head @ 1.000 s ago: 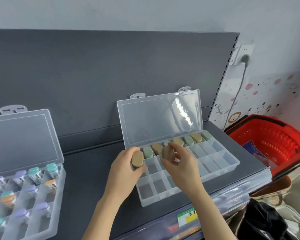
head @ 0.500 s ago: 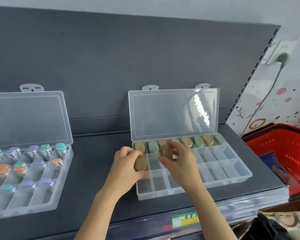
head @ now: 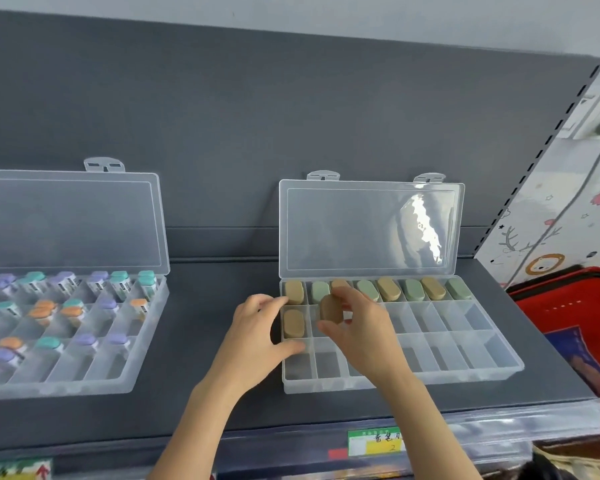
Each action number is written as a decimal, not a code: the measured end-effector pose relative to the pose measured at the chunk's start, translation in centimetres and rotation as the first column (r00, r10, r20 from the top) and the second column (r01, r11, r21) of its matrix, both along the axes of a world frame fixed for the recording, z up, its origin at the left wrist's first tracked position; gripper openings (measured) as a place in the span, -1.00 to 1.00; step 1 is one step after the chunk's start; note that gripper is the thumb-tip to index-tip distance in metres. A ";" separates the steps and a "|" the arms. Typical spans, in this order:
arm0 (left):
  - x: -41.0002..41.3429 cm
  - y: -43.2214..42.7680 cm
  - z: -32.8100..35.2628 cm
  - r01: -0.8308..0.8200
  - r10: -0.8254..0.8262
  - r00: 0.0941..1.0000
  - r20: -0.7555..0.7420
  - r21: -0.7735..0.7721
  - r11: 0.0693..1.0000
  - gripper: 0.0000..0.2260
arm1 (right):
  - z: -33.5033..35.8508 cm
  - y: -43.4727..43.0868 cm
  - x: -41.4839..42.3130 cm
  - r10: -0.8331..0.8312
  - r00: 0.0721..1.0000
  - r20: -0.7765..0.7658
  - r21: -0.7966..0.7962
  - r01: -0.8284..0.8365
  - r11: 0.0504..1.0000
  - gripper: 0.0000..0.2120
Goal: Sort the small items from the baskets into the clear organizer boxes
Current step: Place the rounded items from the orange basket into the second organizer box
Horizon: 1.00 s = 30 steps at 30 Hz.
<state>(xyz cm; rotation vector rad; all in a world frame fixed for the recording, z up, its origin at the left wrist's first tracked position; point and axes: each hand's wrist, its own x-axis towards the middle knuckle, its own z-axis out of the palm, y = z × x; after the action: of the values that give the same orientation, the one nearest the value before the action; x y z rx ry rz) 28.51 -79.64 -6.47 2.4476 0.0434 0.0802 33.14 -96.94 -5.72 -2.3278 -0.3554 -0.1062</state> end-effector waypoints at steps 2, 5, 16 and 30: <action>0.0 0.3 0.4 -0.003 0.003 1.000 0.002 0.002 1.000 -0.33 | 0.0 0.2 0.0 0.019 1.000 -0.013 -0.056 -0.019 0.998 -0.66; 0.1 0.4 0.9 0.018 -0.018 1.000 -0.004 0.032 0.999 -0.31 | -0.1 0.4 0.1 0.039 0.999 -0.037 -0.172 -0.045 0.984 -0.59; -0.4 1.2 1.9 0.014 -0.012 1.000 -0.017 0.071 0.997 -0.35 | -0.4 0.4 0.5 0.073 0.994 -0.075 -0.309 -0.093 0.946 -0.76; -0.4 0.9 2.2 -0.002 0.003 1.000 -0.025 0.061 0.998 -0.38 | 0.1 -0.1 0.5 0.155 0.982 -0.111 -0.332 -0.184 0.925 -0.80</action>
<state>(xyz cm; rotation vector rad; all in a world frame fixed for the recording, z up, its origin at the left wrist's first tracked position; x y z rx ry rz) 28.09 -78.75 -4.29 2.5101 0.0554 0.0532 33.62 -97.03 -5.60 -2.6199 -0.5703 0.1487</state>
